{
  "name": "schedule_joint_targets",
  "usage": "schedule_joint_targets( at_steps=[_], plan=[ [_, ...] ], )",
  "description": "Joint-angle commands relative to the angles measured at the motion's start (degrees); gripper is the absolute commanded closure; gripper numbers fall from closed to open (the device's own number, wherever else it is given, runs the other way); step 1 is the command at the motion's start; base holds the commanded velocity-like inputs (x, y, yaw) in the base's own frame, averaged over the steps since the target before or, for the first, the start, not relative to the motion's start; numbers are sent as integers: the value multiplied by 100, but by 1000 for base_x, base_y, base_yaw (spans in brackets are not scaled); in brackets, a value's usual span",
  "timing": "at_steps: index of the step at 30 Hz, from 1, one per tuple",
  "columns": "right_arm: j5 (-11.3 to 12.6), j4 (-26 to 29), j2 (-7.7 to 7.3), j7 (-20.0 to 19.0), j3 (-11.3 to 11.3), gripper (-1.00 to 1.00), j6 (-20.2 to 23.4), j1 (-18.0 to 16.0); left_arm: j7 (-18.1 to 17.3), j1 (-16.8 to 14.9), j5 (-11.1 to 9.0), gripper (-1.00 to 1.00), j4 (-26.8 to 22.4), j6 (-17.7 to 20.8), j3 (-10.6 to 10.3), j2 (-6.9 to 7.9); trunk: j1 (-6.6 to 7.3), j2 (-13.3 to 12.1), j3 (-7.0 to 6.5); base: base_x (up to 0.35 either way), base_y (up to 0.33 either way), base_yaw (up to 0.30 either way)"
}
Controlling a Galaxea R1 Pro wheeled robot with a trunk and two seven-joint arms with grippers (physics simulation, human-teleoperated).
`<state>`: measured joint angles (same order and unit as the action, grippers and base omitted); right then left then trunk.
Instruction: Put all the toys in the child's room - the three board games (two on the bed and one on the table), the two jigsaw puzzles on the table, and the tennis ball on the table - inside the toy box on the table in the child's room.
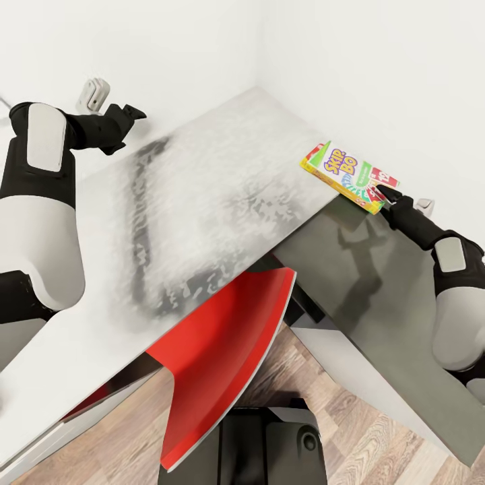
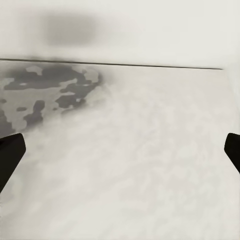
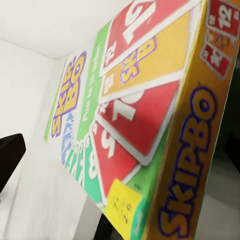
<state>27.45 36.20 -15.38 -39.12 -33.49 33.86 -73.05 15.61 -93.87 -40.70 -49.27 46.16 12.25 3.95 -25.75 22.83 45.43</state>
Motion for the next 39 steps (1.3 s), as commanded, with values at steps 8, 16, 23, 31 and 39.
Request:
schedule_joint_targets(
  at_steps=[8, 16, 23, 31, 39],
  plan=[
    [17, -6, 23, 39, -17, -100, 41, -13, 48, 17, -61, -100, -9, 16, 0, 0, -3, 9, 7, 0, 0, 0],
    [16, -7, 30, 116, -17, -100, 40, -21, 48, 22, -61, -100, -11, 16, 1, -4, -3, 9, 7, 0, 0, 0],
    [15, -29, 34, 161, -17, -100, 32, -74, 48, 25, -61, -100, -12, 13, -2, -7, -3, 9, 7, 0, 0, 0],
    [15, -133, 35, 170, -12, -100, -72, -99, 47, 26, -61, -100, -12, 10, -1, -8, -3, 9, 7, 0, 0, 0],
    [14, -291, 35, 175, -10, -100, -204, -158, 47, 30, -61, -100, -12, 8, -2, -8, -3, 9, 7, 0, 0, 0]
  ],
)
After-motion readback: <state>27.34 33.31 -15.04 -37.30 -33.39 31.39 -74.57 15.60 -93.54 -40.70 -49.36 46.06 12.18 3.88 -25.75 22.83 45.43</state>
